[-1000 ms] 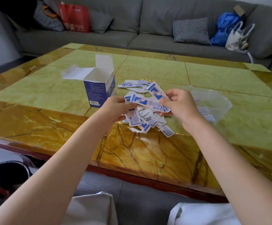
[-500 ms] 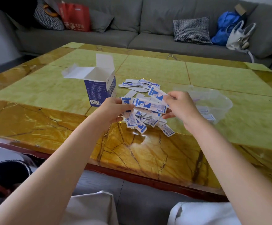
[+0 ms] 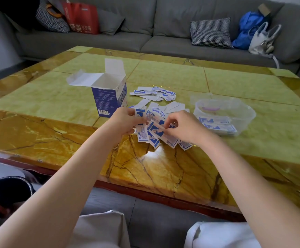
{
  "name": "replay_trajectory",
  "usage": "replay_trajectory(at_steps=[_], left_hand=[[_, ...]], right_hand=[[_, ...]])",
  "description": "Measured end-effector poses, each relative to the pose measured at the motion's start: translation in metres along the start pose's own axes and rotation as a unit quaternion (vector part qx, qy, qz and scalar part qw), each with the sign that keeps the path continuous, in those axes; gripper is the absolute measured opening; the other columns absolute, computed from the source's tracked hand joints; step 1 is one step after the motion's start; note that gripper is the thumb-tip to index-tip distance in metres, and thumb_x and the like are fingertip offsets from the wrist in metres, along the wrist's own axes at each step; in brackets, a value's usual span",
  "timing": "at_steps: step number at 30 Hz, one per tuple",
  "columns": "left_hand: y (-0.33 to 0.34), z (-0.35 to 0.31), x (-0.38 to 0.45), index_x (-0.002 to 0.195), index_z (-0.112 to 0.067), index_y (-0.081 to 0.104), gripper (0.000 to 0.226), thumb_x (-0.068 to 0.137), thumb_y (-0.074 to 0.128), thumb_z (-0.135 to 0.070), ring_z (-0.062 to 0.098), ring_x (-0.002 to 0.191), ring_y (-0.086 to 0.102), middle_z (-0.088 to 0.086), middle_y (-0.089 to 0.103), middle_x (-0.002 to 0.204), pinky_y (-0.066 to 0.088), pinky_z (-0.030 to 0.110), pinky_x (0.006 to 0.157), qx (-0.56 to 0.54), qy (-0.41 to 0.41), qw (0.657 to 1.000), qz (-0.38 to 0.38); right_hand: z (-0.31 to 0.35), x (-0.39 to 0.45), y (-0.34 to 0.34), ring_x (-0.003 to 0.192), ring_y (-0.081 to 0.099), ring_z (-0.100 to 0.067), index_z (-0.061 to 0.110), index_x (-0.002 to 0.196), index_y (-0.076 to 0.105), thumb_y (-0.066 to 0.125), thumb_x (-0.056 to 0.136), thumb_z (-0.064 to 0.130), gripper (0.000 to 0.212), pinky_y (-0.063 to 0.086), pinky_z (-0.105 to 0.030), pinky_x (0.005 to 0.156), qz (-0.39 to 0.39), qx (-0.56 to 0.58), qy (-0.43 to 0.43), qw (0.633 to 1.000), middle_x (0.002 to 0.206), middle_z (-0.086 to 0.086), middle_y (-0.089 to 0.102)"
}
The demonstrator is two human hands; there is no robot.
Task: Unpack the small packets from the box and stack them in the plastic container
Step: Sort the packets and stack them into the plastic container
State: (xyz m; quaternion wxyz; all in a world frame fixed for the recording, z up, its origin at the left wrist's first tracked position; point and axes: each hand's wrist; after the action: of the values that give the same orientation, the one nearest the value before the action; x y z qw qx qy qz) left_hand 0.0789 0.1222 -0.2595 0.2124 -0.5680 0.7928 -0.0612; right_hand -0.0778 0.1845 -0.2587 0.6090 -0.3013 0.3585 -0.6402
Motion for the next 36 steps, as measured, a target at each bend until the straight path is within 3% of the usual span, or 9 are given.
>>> replay_trajectory(at_steps=[5,9,11,14,17,22,26,31,36], left_hand=[[-0.013,-0.001,0.004,0.104,-0.015,0.064,0.016,0.087,0.061,-0.014,0.006,0.066,0.053,-0.001,0.064,0.086,0.042,0.018,0.055,-0.051,0.056,0.992,-0.099],[-0.019,-0.001,0.004,0.1,-0.011,0.063,0.013,0.087,0.061,-0.01,0.011,0.069,0.059,-0.001,0.064,0.081,0.05,0.017,0.057,-0.133,0.058,0.98,-0.135],[-0.017,-0.001,0.004,0.1,-0.01,0.063,0.014,0.087,0.06,-0.006,0.015,0.076,0.061,0.001,0.065,0.083,0.052,0.021,0.067,-0.165,0.058,0.976,-0.132],[-0.01,-0.002,0.004,0.102,-0.008,0.064,0.016,0.086,0.061,-0.004,0.014,0.077,0.064,0.002,0.067,0.087,0.055,0.024,0.073,-0.178,0.066,0.975,-0.116],[-0.002,-0.005,0.001,0.097,-0.008,0.065,0.015,0.083,0.065,-0.004,0.021,0.083,0.066,0.012,0.07,0.096,0.056,0.031,0.081,-0.172,0.09,0.977,-0.088],[0.009,-0.009,-0.009,0.099,-0.013,0.066,0.018,0.083,0.065,-0.006,0.015,0.083,0.068,0.004,0.071,0.096,0.057,0.024,0.077,-0.119,0.169,0.978,0.005],[0.007,-0.007,-0.009,0.087,-0.021,0.065,0.015,0.084,0.063,-0.007,0.006,0.074,0.067,-0.004,0.071,0.086,0.056,0.019,0.069,-0.085,0.191,0.978,0.001],[0.005,-0.006,-0.01,0.087,-0.017,0.065,0.009,0.083,0.066,-0.009,0.007,0.073,0.066,-0.001,0.07,0.085,0.056,0.017,0.067,-0.034,0.165,0.986,0.011],[-0.01,-0.003,-0.002,0.086,-0.014,0.065,0.006,0.082,0.067,-0.01,0.018,0.078,0.061,0.003,0.067,0.083,0.051,0.026,0.071,-0.085,0.135,0.979,-0.13]], right_hand=[[-0.002,0.0,0.002,0.078,0.057,-0.011,0.021,0.077,0.057,0.06,0.084,0.005,0.018,0.041,-0.017,0.065,-0.041,-0.039,-0.021,0.998,0.082,0.007,0.058],[-0.008,0.003,-0.006,0.072,0.055,-0.011,0.016,0.095,0.052,0.062,0.082,-0.002,0.024,0.045,-0.02,0.061,-0.117,0.142,0.046,0.982,0.081,0.004,0.057],[-0.005,0.004,-0.01,0.076,0.059,-0.02,0.007,0.111,0.051,0.059,0.08,-0.01,0.036,0.052,-0.039,0.073,-0.121,0.362,0.092,0.92,0.087,-0.006,0.06],[0.003,0.003,-0.012,0.073,0.061,-0.023,0.004,0.113,0.047,0.051,0.083,-0.015,0.036,0.057,-0.033,0.065,-0.064,0.629,0.133,0.763,0.089,-0.016,0.061],[0.01,0.0,-0.007,0.07,0.062,-0.021,0.003,0.089,0.054,0.049,0.088,-0.009,0.012,0.056,-0.026,0.056,0.001,0.678,0.162,0.717,0.084,-0.014,0.061],[0.013,0.003,-0.004,0.073,0.062,-0.024,0.0,0.087,0.056,0.051,0.09,0.0,0.006,0.057,-0.033,0.056,-0.006,0.762,0.188,0.619,0.081,-0.016,0.06],[0.014,0.004,-0.003,0.075,0.063,-0.024,0.0,0.089,0.058,0.053,0.09,0.002,0.006,0.058,-0.035,0.057,-0.002,0.784,0.175,0.595,0.081,-0.015,0.062],[0.021,0.004,-0.009,0.083,0.06,-0.023,0.004,0.089,0.057,0.052,0.092,0.007,0.007,0.053,-0.034,0.077,-0.026,0.78,0.15,0.607,0.084,-0.013,0.06],[0.012,0.004,-0.023,0.078,0.06,-0.017,0.011,0.089,0.055,0.046,0.095,0.011,0.011,0.048,-0.031,0.077,-0.049,0.779,0.135,0.61,0.079,-0.005,0.062]])
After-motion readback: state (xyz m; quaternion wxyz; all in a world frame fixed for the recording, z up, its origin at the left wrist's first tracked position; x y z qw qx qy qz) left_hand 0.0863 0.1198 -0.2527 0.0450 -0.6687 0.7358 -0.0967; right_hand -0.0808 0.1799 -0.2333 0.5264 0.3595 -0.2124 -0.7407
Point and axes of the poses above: each hand's wrist, its own x-axis towards the middle knuckle, its own y-axis out of the palm, z = x × y
